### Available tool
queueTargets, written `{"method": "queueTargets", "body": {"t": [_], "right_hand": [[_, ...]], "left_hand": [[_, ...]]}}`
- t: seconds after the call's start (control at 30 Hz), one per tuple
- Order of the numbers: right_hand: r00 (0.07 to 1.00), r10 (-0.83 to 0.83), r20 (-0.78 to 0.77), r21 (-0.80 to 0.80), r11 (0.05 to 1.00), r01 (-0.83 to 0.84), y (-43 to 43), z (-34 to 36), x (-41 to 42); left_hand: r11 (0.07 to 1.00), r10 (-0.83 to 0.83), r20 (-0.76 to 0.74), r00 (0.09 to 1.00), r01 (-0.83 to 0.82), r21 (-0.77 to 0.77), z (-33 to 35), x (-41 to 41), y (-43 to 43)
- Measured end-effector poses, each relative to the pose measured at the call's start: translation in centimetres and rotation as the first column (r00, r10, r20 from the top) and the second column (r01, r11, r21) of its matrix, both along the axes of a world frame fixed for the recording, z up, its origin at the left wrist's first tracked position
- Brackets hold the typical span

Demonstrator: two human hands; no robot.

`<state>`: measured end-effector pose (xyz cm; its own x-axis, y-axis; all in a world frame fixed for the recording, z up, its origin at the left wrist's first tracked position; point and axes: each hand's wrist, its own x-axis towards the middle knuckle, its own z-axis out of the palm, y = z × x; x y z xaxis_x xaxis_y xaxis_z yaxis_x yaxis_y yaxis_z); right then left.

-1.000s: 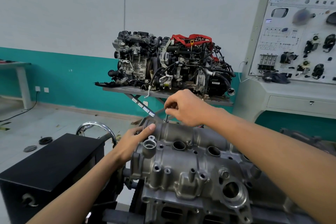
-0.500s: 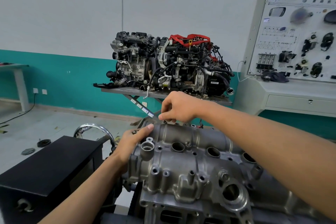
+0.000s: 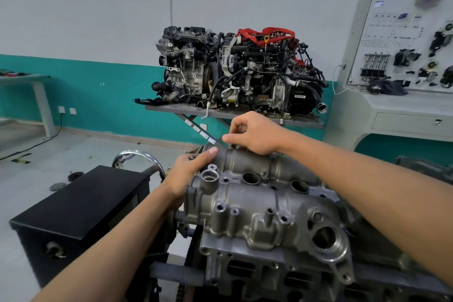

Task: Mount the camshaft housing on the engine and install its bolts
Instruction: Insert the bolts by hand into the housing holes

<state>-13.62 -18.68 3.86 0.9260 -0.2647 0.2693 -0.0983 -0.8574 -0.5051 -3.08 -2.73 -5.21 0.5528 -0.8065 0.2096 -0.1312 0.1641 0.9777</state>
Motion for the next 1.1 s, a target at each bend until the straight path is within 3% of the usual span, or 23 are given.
{"method": "queueTargets", "body": {"t": [0.17, 0.27, 0.43, 0.5, 0.6, 0.77, 0.87, 1.0, 1.1], "right_hand": [[1.0, 0.0, 0.013, -0.06, 0.998, 0.001, 0.0, -0.3, 0.0], [1.0, -0.004, 0.018, -0.22, 0.976, 0.008, 0.1, -0.3, 0.1], [0.99, -0.139, -0.035, -0.623, 0.778, 0.087, 0.9, 0.4, 0.7], [0.974, -0.221, -0.055, -0.706, 0.698, 0.119, 1.4, 1.2, 1.3], [0.953, -0.246, -0.179, -0.678, 0.732, 0.062, 1.9, 3.5, 1.7], [0.856, -0.117, -0.504, -0.609, 0.75, -0.257, 1.9, 5.8, 1.7], [0.86, -0.177, -0.478, -0.714, 0.649, -0.263, 2.1, 4.8, 2.2], [0.893, -0.215, -0.395, -0.67, 0.733, -0.119, 1.9, 4.9, 2.2], [0.863, -0.158, -0.48, -0.626, 0.751, -0.21, 1.8, 5.5, 2.2]], "left_hand": [[0.999, 0.038, -0.034, 0.999, -0.039, -0.022, -0.1, 0.1, -0.1], [0.998, 0.058, -0.1, 0.993, -0.06, -0.018, -0.7, 0.0, -0.3], [0.998, 0.069, -0.173, 0.983, -0.07, 0.005, -0.9, -0.2, -0.3], [0.996, 0.084, -0.161, 0.983, -0.083, 0.015, -0.8, -0.2, -0.3], [0.994, 0.112, -0.125, 0.986, -0.109, 0.032, -0.7, -0.2, -0.3], [0.983, 0.157, 0.007, 0.988, -0.157, 0.099, -0.4, 0.2, -0.2], [0.979, 0.154, 0.049, 0.987, -0.159, 0.127, 0.0, 0.1, 0.0], [0.975, 0.125, 0.234, 0.964, -0.162, 0.15, 0.5, 0.2, 1.2], [0.966, 0.193, 0.379, 0.905, -0.242, 0.086, 1.7, 0.4, 2.2]]}}
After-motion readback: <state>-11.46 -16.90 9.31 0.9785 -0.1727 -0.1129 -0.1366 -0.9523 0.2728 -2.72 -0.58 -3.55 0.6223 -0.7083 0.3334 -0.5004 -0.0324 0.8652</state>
